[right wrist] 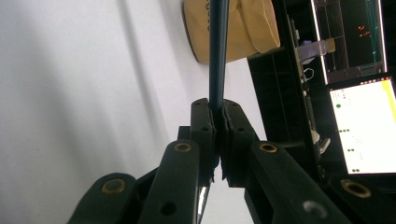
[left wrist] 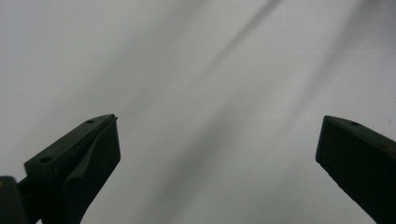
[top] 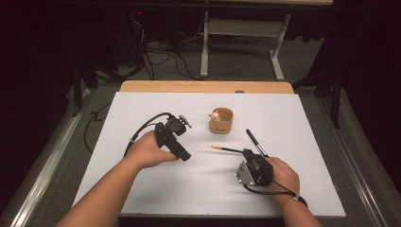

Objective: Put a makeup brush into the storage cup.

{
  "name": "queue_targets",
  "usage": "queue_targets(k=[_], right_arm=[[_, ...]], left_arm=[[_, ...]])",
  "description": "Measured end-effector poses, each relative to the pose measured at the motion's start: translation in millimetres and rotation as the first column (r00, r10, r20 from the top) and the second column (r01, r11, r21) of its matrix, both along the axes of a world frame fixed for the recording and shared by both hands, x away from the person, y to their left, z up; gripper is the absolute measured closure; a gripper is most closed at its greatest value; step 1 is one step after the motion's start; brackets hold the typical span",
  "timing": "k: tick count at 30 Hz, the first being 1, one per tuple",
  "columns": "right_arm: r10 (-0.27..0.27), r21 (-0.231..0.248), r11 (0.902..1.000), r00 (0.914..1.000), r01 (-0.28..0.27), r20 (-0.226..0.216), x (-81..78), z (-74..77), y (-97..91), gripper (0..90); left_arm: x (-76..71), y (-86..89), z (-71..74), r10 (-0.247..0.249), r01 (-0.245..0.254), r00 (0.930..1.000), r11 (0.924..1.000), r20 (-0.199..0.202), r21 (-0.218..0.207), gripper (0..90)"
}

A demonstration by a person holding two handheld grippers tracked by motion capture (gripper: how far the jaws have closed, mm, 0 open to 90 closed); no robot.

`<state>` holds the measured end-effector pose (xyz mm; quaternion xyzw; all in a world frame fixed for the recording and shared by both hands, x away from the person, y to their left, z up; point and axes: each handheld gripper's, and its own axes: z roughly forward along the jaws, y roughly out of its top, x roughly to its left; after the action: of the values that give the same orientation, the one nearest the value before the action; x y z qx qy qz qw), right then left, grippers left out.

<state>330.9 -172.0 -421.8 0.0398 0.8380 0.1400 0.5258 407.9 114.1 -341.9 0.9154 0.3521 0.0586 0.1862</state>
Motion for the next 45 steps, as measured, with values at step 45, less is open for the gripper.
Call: queue_targets(k=[45], right_arm=[[-0.060, 0.196, 0.9773, 0.9919, 0.081, -0.112, 8.4, 2.5, -9.1, 87.2]], left_arm=[[-48.4, 57.4, -63.8, 0.323, -0.111, 0.8873, 0.8433, 0.330, -0.526, 0.4]])
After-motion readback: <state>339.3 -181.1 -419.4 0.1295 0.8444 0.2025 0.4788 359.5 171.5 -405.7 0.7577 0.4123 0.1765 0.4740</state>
